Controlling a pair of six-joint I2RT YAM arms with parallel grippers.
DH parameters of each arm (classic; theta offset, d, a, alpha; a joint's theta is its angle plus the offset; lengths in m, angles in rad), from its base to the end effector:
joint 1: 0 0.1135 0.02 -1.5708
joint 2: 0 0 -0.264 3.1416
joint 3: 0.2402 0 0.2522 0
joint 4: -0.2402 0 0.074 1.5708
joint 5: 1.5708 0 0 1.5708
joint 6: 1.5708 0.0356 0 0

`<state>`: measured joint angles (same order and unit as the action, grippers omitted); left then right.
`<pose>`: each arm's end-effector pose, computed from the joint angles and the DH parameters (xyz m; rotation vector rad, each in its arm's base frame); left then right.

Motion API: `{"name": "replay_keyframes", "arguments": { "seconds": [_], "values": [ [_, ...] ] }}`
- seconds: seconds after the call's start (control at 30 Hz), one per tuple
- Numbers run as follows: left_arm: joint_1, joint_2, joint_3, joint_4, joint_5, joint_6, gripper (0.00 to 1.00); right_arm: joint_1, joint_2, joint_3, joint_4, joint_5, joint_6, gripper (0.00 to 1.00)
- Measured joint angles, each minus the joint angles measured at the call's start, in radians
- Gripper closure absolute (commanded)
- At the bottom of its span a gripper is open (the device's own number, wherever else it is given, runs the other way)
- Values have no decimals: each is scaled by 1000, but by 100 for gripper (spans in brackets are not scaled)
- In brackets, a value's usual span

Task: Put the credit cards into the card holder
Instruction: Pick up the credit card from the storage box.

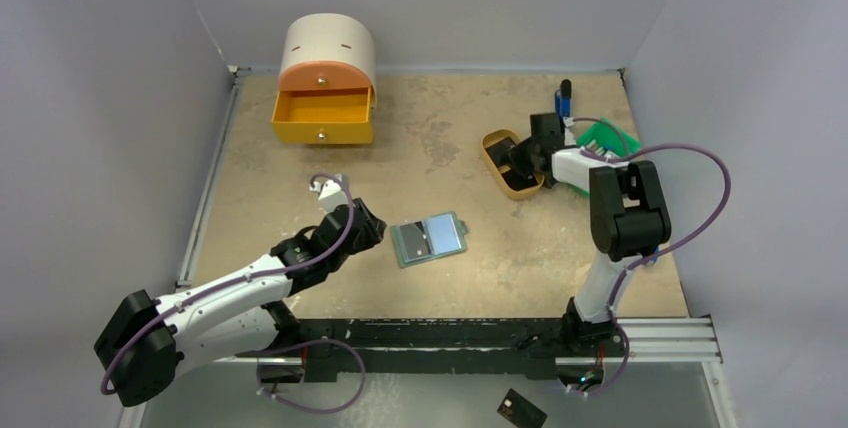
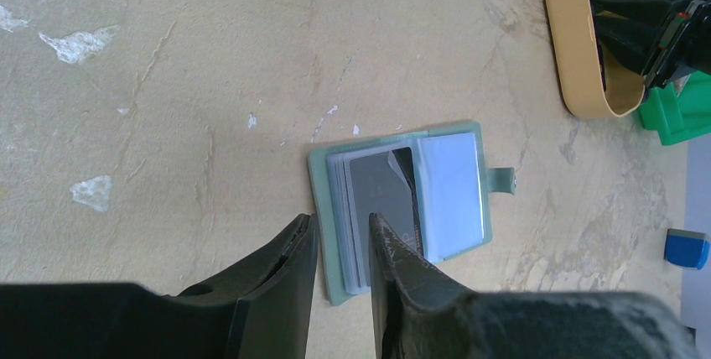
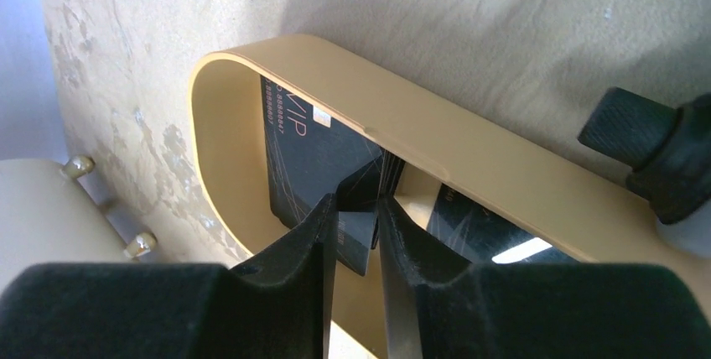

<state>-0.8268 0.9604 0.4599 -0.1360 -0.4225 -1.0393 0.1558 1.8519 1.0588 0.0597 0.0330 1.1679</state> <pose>0.1448 -0.1358 0.2016 -0.4690 2.1581 -0.6094 0.3847 0.0592 0.1613 1.1735 2.0813 0.6224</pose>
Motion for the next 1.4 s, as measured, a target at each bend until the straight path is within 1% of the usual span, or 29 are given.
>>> {"name": "replay_keyframes", "arguments": {
  "seconds": [0.2,0.33,0.43,1.03,1.4],
  "values": [
    [0,0,0,0,4,-2,72,-2,-24,-27,-4,1,-10,72],
    [0,-1,0,0,6,-16,72,-3,-25,-29,-5,1,-16,55],
    [0,-6,0,0,8,-21,72,-6,-26,-31,-2,-5,-23,52],
    [0,-20,-2,0,10,-42,73,-19,-19,-35,21,-39,-28,77],
    [0,-20,-15,0,19,-43,73,-26,-32,-54,43,-50,-28,82]
  ]
}}
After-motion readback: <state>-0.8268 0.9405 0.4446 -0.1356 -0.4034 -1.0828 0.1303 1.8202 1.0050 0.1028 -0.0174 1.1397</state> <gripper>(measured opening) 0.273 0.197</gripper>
